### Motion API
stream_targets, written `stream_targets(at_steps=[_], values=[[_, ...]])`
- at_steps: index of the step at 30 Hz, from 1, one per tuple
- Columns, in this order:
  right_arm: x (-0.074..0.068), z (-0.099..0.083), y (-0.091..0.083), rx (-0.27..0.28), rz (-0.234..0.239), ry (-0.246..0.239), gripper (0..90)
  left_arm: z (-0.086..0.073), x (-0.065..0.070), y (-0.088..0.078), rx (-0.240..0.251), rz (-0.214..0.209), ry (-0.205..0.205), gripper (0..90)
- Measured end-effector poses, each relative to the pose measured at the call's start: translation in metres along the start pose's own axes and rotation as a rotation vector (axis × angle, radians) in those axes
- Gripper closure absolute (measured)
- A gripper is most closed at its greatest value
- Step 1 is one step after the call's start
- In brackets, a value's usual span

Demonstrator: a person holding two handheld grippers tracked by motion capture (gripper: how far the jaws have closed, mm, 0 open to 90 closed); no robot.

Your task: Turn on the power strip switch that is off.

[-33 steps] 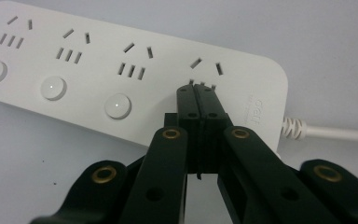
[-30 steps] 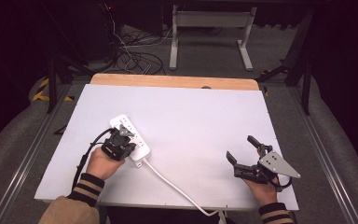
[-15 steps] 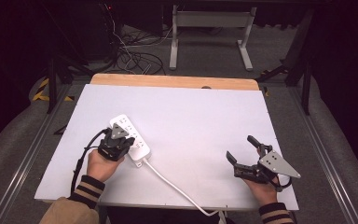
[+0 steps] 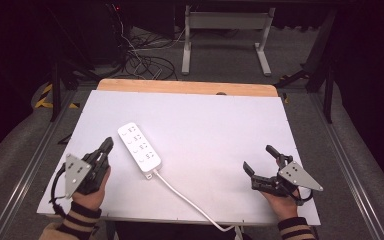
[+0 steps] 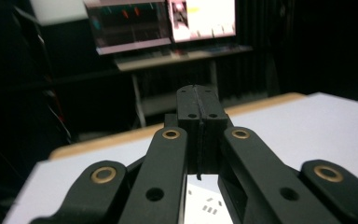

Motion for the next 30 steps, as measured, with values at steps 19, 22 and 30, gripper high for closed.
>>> stream_targets(at_steps=[19,22,30], values=[[0.000,0.000,0.001,-0.002,-0.001,-0.001,8.4,-0.003,-0.007,0.005,0.074,0.067,0.043,64.4],[0.000,0.000,0.001,-0.003,-0.001,-0.001,8.4,-0.004,-0.008,0.009,0.117,0.103,0.073,25.1],[0.000,0.000,0.001,-0.002,0.000,-0.001,8.3,-0.010,-0.011,0.016,0.095,0.138,0.061,5.4]])
Point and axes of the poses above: each handheld gripper's, and its own axes: y roughly forward along the jaws, z roughly out of its top, x roughly to its right, the point moved 10 cm from there along y, roughly forward along the jaws, and after that the axes turned 6 degrees about z, right-handed, at the moved point
